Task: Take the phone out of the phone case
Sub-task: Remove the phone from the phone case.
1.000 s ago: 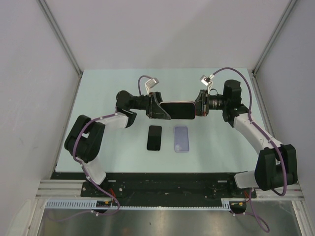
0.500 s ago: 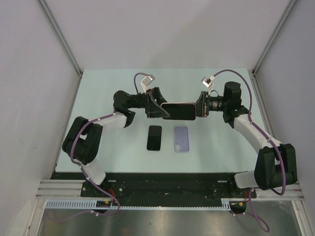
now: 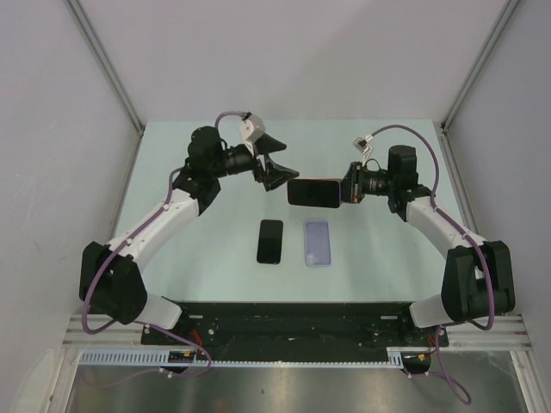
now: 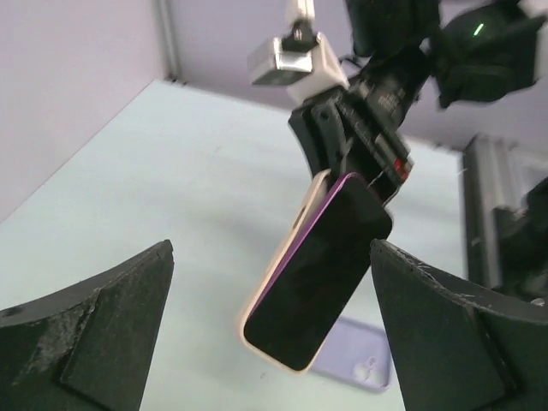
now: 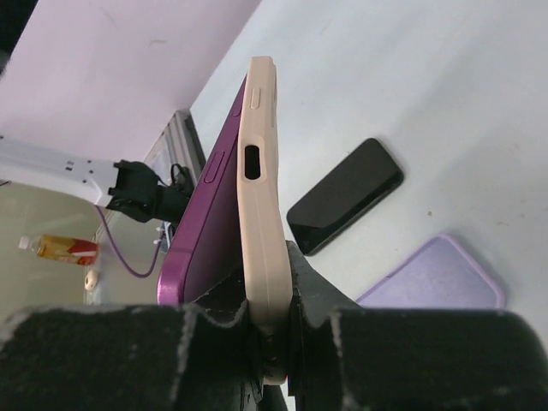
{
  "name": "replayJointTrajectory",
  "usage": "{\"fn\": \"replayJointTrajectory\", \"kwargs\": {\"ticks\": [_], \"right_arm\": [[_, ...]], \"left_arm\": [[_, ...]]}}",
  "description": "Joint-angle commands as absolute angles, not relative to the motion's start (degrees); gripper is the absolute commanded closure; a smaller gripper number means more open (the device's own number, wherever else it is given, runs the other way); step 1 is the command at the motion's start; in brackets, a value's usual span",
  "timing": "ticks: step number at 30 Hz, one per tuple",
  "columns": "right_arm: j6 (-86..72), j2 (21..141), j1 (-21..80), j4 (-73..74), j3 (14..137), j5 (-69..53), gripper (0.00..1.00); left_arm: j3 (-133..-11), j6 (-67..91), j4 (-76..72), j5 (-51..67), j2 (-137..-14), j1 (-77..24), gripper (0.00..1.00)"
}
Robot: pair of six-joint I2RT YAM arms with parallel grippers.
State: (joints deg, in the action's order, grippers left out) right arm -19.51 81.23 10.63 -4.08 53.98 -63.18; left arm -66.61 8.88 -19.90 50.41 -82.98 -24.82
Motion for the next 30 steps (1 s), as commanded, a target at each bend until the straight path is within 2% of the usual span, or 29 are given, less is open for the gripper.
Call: {"fn": "replayJointTrajectory", "kwargs": {"ticks": [1,12,30], "right_arm": [[-18.81,82.53,10.37,-4.57,54.49,-60.64,1.00],[-19.33,85.51,10.90,-4.30,54.49,-62.49,1.00],[-16.79,85.78,13.62,-2.46,54.49,-65.48,1.00]], "left_arm": [[-66.62,-16.85,-1.42,36.93,-79.28,-29.52,0.00],[-61.35,-41.47,4.22,17.59,-77.96,-44.81,0.00],[-63.98,-43.51,3.78,12.74,-82.79,-49.48,0.00]]}}
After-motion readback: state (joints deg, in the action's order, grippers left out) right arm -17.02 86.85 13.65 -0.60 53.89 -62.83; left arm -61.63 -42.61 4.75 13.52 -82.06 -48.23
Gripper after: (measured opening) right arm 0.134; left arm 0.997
